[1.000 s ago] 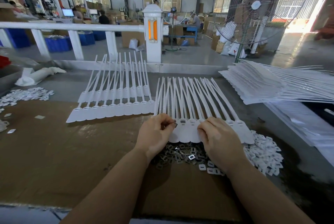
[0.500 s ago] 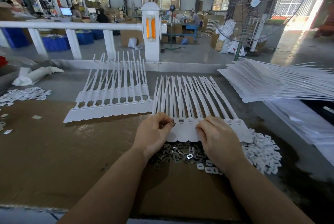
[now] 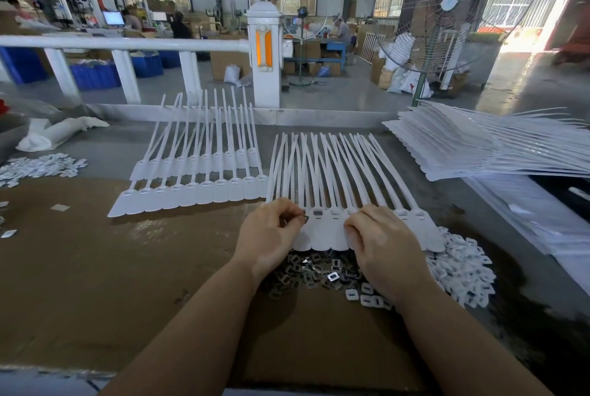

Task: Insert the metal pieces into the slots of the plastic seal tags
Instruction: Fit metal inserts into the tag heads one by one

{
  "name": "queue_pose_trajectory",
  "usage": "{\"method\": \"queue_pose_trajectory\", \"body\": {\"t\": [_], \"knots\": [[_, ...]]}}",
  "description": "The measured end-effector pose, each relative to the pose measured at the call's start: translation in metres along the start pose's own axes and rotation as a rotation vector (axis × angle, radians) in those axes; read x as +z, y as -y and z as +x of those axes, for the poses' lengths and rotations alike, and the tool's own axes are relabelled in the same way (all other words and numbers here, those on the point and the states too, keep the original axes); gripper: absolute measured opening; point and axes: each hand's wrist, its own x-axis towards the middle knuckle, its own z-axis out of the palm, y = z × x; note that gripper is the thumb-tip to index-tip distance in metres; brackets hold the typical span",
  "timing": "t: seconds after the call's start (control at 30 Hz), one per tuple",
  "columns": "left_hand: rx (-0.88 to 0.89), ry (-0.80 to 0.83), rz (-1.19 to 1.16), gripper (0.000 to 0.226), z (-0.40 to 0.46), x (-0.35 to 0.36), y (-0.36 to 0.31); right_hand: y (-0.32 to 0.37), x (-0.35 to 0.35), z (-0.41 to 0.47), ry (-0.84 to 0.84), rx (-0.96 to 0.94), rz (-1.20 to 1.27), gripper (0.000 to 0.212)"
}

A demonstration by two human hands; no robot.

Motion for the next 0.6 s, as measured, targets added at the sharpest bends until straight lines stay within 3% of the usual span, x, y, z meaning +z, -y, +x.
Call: {"method": "queue_pose_trajectory", "body": {"t": [0.6], "knots": [[-0.016, 0.011, -0.014, 0.009, 0.0006, -0.0004, -0.0015, -0.0005, 0.0009, 0.0008, 0.010, 0.006, -0.004, 0.005]]}}
